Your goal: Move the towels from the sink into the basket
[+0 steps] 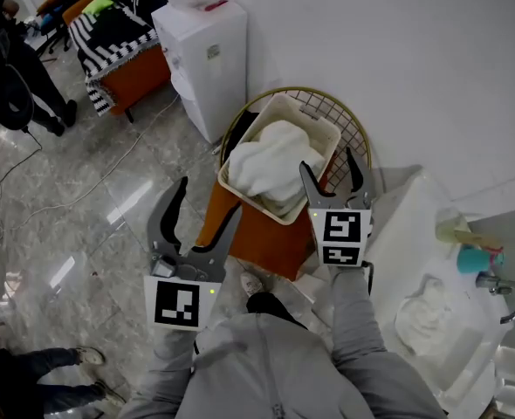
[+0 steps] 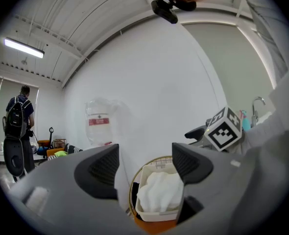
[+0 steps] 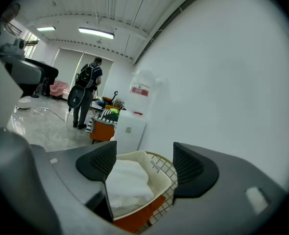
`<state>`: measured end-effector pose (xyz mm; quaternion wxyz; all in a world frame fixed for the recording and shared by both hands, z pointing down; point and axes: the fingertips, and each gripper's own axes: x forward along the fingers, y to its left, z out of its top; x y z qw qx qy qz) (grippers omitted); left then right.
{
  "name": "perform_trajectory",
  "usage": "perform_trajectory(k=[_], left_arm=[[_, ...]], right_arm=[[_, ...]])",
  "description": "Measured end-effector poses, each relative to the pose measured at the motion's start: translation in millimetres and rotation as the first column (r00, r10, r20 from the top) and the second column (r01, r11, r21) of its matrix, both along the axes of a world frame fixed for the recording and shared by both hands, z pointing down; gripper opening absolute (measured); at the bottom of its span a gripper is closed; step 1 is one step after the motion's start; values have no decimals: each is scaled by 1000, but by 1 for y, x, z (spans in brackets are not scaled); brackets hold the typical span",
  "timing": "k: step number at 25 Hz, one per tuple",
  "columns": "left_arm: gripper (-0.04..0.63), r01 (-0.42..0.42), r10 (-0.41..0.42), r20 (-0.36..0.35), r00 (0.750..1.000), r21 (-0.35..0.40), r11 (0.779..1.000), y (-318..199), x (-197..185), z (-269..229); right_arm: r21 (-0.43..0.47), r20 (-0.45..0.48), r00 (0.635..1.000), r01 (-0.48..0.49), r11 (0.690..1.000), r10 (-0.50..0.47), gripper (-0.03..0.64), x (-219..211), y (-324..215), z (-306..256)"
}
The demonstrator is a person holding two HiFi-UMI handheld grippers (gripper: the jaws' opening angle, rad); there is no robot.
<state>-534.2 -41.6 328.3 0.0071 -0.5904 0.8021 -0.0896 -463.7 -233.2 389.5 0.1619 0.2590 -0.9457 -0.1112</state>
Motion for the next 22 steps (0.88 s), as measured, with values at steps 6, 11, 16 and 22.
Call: perform_trajectory(k=[6, 11, 16, 22], left_arm=[[368, -38, 38, 17, 999, 14, 999, 3, 22, -10], [368, -60, 59, 28, 998, 22, 998, 9, 39, -14], [368, -70, 69, 34, 997, 38, 997, 17, 50, -19], [368, -65, 64, 40, 997, 44, 997, 29, 56, -22]], right_arm=[[39, 118, 993, -29, 999, 24, 356, 43, 25, -46], [59, 183, 983, -39, 997, 27, 356, 78, 48, -70], [35, 234, 971, -47, 998, 38, 356, 109, 67, -81], [0, 247, 967, -56, 998, 54, 356, 131, 85, -76]])
